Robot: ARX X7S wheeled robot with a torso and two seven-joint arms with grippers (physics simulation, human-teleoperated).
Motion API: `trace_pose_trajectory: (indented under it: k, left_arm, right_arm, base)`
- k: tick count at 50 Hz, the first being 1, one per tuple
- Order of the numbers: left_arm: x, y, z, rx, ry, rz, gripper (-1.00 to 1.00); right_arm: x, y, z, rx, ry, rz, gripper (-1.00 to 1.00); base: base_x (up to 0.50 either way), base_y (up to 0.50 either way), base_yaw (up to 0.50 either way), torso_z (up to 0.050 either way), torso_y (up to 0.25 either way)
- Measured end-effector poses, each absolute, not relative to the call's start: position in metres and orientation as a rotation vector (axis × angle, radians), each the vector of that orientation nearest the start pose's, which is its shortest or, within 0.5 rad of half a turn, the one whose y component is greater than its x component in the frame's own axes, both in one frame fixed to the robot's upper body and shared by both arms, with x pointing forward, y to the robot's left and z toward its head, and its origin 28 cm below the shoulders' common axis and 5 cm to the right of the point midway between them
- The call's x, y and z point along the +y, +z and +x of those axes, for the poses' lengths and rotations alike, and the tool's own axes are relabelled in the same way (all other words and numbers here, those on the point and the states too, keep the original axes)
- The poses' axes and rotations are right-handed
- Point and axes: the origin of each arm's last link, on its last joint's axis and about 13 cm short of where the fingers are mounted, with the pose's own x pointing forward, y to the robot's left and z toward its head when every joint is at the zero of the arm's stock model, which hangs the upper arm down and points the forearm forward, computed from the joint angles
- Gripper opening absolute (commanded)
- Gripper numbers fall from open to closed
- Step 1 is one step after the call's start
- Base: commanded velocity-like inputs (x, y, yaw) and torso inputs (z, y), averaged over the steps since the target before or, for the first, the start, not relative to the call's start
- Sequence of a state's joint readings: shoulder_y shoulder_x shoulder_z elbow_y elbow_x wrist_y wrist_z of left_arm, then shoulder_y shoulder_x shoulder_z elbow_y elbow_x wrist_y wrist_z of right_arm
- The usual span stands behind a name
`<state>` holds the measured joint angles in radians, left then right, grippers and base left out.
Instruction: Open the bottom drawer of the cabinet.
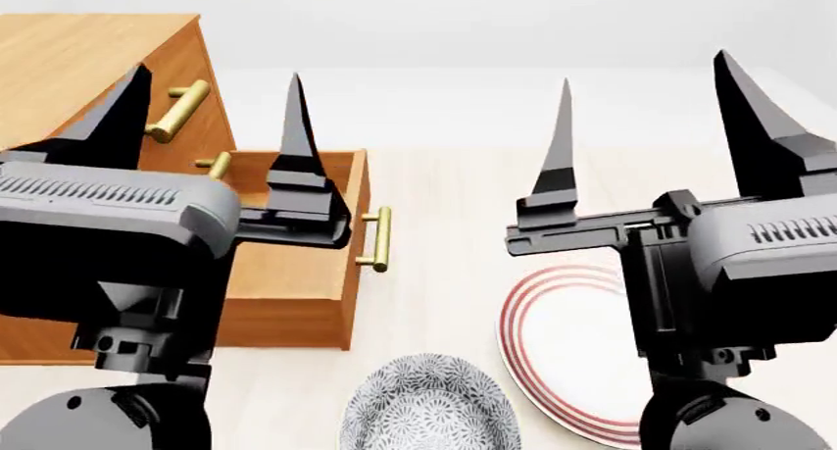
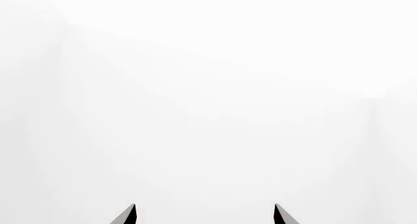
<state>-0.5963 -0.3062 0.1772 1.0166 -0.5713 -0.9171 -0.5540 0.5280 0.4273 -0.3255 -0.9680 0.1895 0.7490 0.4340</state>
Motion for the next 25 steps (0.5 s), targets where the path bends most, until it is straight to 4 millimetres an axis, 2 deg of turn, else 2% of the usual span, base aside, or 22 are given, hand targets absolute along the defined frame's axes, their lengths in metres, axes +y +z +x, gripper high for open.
trace_pose_trajectory:
  k: [11,25]
  left_arm:
    - [0.183,0.257,0.185,-0.632,-0.108,0.011,1.00]
    - [0.182,0.263,0.177,-0.678,-0.126,0.016,1.00]
  right_arm:
    - [-0.088,0.258,0.195,-0.762,0.022,-0.248,1.00]
    - [-0.085,0.280,0.187,-0.839,0.035,-0.253,1.00]
  base:
    - [0.00,0.00,0.00,0.000,0.000]
    - [0.00,0.00,0.00,0.000,0.000]
